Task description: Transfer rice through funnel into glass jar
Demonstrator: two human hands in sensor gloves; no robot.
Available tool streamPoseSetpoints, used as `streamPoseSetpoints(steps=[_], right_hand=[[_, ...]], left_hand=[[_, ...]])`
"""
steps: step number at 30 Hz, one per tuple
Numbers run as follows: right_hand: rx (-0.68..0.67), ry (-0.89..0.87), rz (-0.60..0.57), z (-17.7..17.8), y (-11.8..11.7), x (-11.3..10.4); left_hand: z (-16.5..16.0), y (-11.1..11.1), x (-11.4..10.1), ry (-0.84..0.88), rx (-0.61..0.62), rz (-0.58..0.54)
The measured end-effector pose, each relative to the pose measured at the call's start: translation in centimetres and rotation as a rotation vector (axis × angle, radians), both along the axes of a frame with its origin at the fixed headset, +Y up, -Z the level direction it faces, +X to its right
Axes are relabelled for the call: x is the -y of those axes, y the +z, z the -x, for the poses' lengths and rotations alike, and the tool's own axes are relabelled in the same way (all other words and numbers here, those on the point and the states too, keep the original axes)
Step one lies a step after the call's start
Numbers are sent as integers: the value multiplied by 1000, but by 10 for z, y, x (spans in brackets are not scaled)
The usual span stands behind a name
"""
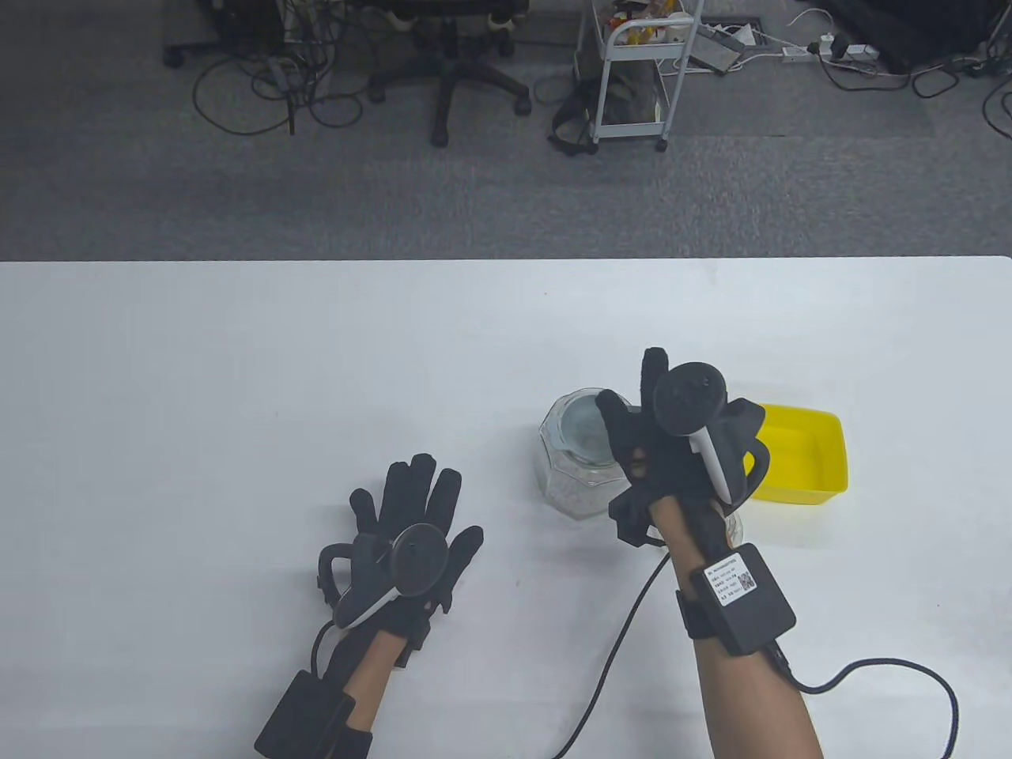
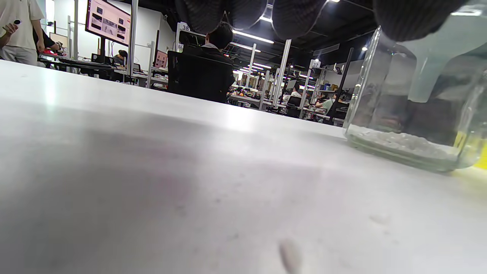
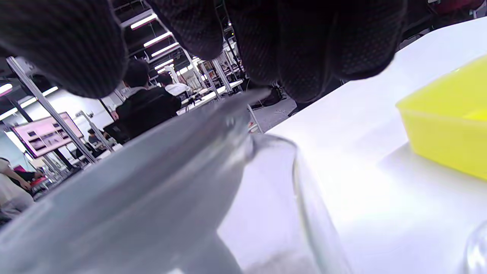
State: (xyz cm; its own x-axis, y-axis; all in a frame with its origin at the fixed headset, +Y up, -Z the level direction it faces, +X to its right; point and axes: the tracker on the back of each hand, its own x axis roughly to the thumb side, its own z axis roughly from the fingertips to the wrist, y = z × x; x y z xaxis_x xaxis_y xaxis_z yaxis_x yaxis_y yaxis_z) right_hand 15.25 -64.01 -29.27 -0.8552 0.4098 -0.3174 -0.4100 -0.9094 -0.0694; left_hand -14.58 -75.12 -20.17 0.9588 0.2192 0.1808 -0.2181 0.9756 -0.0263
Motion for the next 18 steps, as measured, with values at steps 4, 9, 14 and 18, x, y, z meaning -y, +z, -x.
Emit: streamPoseSetpoints(steps=[4, 9, 14, 18], right_hand=[[25, 34, -40, 8, -5, 10], [57, 61, -81, 9, -9, 19], [53, 91, -63, 8, -12, 19], [37, 109, -121, 12, -10, 13]], left_hand=[[-1, 0, 1, 4, 6, 7], [4, -2, 0, 28, -13, 10], [7, -4, 3, 27, -24, 21], [7, -4, 4, 21, -23, 28]])
